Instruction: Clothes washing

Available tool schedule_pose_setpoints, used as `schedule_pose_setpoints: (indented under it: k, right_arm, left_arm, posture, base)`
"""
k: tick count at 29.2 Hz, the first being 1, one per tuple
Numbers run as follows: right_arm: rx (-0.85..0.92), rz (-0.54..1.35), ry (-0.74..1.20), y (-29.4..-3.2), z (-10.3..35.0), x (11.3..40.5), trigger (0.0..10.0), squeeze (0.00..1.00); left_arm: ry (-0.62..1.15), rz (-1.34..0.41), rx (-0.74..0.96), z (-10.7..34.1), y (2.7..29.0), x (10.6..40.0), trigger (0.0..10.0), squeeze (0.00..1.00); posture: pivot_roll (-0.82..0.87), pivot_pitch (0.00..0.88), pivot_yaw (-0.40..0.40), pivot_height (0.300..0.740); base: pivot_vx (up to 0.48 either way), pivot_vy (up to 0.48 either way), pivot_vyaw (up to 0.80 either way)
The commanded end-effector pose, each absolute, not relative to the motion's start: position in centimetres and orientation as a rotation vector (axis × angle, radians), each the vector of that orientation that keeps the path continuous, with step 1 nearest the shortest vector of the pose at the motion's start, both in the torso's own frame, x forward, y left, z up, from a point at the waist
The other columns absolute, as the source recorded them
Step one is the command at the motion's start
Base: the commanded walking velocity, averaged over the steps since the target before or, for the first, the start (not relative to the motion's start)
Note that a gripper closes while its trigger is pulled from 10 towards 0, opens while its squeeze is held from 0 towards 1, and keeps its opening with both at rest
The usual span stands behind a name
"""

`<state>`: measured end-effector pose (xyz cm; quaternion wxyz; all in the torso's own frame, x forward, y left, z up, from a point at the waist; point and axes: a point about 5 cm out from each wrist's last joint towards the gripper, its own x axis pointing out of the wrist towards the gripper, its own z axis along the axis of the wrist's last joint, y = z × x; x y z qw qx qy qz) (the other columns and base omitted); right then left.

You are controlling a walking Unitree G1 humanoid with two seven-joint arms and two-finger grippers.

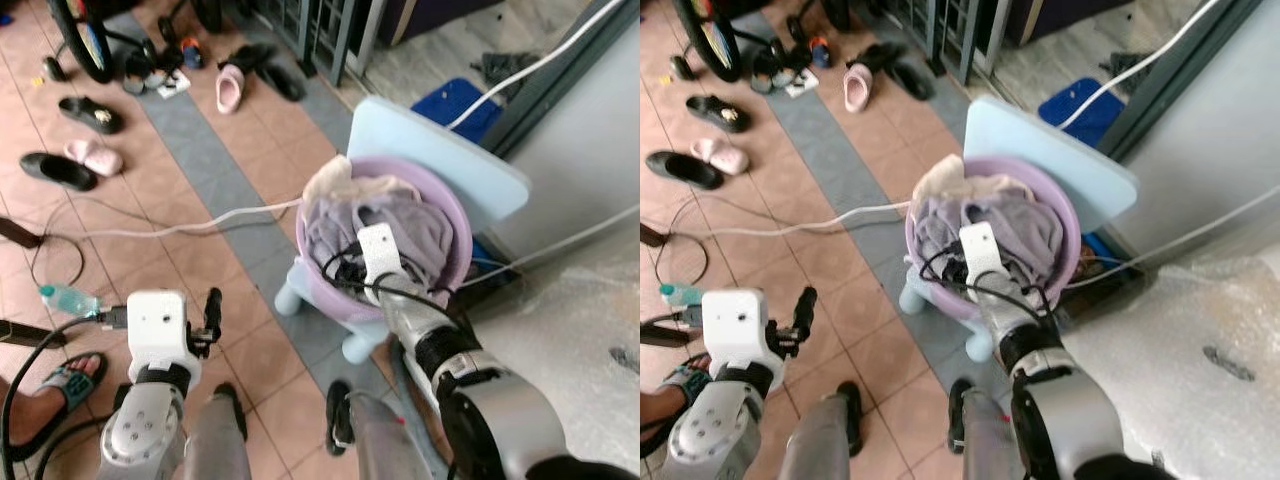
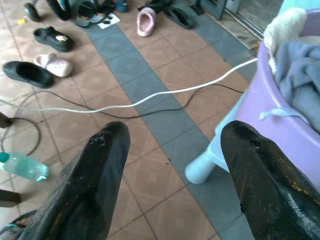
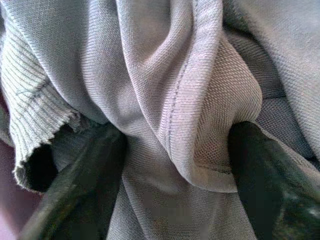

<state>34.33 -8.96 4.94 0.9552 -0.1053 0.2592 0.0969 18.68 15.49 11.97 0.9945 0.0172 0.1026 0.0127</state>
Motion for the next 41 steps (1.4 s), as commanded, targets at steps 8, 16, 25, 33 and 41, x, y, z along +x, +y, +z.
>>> schedule_pose_setpoints:
  k: [8, 16, 25, 33, 41]
  right_arm:
    - [-0.17, 0.174, 0.586, -9.6, 3.4, 33.5, 0.0, 0.0]
    - [-0.122, 0.168, 0.562, -9.7, 4.2, 34.1, 0.0, 0.0]
    - [-0.062, 0.181, 0.524, -9.6, 5.3, 34.9, 0.0, 0.0]
    - [-0.005, 0.198, 0.319, -10.1, 9.6, 37.4, 0.0, 0.0]
    - [0.015, 0.162, 0.091, -13.6, 12.3, 37.0, 0.0, 0.0]
  left_arm:
    - [0.219, 0.034, 0.021, 12.0, 14.9, 18.4, 10.0, 0.0]
    - [0.17, 0.059, 0.031, 12.5, 15.3, 19.3, 10.0, 0.0]
    - [0.111, 0.095, 0.05, 13.0, 15.9, 21.1, 10.0, 0.0]
    - [0.051, 0.048, 0.059, 13.7, 15.6, 24.1, 10.0, 0.0]
    - [0.006, 0.018, 0.08, 13.5, 14.4, 25.5, 10.0, 0.0]
  posture:
    - [0.15, 0.348, -0.144, 0.74]
    - [0.14, 0.333, -0.147, 0.74]
    - [0.12, 0.276, -0.122, 0.74]
    - [0.08, 0.177, -0.038, 0.74]
    - [0.02, 0.059, 0.021, 0.74]
  base:
    - [0.0, 0.0, 0.0]
    - [0.0, 0.0, 0.0]
    - [0.0, 0.0, 0.0]
    - [0.0, 0.0, 0.0]
    - [0.0, 0.0, 0.0]
